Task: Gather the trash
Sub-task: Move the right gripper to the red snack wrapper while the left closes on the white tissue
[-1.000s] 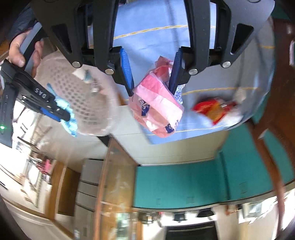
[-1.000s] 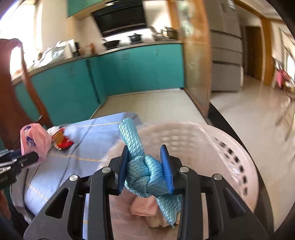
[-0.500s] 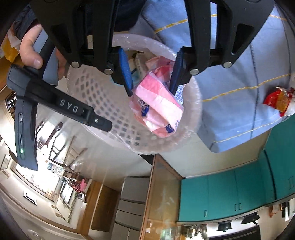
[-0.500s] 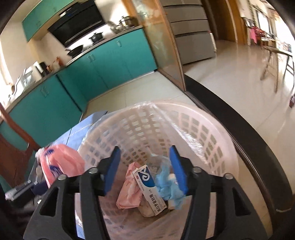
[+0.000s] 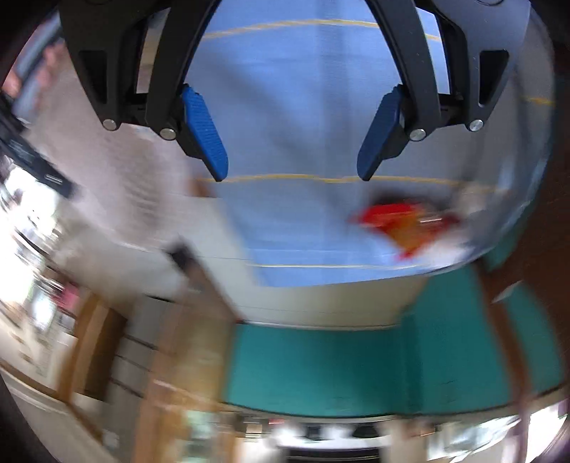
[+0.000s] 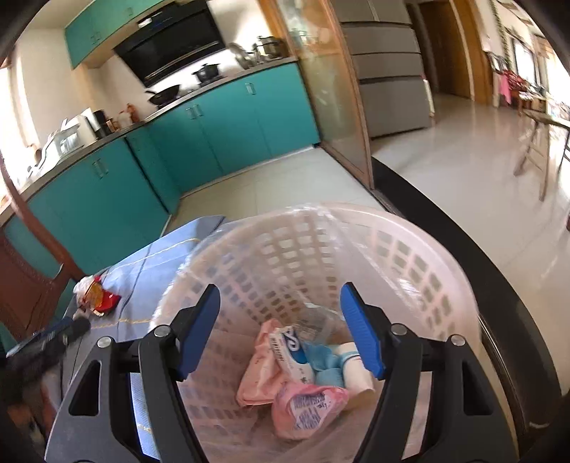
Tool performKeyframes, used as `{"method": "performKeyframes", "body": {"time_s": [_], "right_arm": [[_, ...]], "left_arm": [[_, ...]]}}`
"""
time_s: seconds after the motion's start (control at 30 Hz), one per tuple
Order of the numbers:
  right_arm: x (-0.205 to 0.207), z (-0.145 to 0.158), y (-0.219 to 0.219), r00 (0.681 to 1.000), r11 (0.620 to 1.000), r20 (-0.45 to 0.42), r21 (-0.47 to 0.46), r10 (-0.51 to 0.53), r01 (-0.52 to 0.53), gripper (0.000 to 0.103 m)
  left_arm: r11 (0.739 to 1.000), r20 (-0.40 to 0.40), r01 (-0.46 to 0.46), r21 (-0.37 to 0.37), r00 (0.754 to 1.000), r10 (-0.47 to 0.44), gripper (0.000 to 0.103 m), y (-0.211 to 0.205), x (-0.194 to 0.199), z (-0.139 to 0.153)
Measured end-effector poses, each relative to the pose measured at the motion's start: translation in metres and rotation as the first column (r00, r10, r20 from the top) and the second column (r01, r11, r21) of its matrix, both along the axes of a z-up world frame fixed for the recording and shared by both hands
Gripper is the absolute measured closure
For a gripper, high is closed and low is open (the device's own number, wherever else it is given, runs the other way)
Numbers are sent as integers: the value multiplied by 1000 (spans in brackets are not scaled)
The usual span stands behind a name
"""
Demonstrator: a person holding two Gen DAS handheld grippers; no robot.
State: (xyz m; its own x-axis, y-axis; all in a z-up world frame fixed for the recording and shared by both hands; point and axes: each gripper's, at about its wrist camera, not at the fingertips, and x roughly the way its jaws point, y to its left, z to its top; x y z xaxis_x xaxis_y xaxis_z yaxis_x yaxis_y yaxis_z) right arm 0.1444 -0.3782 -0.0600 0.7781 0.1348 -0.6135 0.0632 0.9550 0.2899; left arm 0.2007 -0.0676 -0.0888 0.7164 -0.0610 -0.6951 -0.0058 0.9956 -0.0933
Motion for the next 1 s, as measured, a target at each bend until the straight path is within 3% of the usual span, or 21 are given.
{"method": "performKeyframes", "body": {"time_s": [0.13,0.23,0.3,0.37,0.47,0.5,0.57,0.6,0.63,0.83,0.9,1.0], "right_arm": [[4,5,35,994,993,30,-47,107,-105,34],[13,5,67,980,979,32,-66,196,-194,34],[27,6,91,964,964,30,-35,264,-263,34],[46,6,112,941,939,29,54,338,-339,34],[79,0,150,913,900,13,159,408,-405,32],[90,-2,164,905,892,6,171,424,-419,32],[113,-11,194,889,877,-23,174,458,-448,32],[123,-16,208,882,876,-48,159,468,-456,32],[131,-22,222,873,870,-69,146,483,-470,32],[155,-39,277,836,845,-129,56,534,-531,29],[157,-41,292,818,826,-130,17,561,-564,22],[162,-49,306,790,799,-147,2,595,-601,21]], "left_arm": [[987,-24,-159,35,987,160,28,75,18,-12],[978,-58,-195,75,978,199,29,115,41,-24],[978,-85,-194,81,976,201,32,131,54,-34],[982,-115,-177,73,976,184,36,138,68,-43],[984,-148,-149,97,976,163,61,144,84,-58],[983,-154,-149,102,974,164,72,146,86,-60],[984,-175,-154,88,970,168,83,152,89,-66],[985,-179,-152,87,970,165,95,153,89,-70],[985,-179,-150,89,970,164,96,154,87,-71],[992,-195,-122,34,973,126,99,148,55,-70],[994,-204,-112,-6,973,108,99,143,32,-67],[995,-229,-81,-50,971,67,99,132,-5,-65]]}}
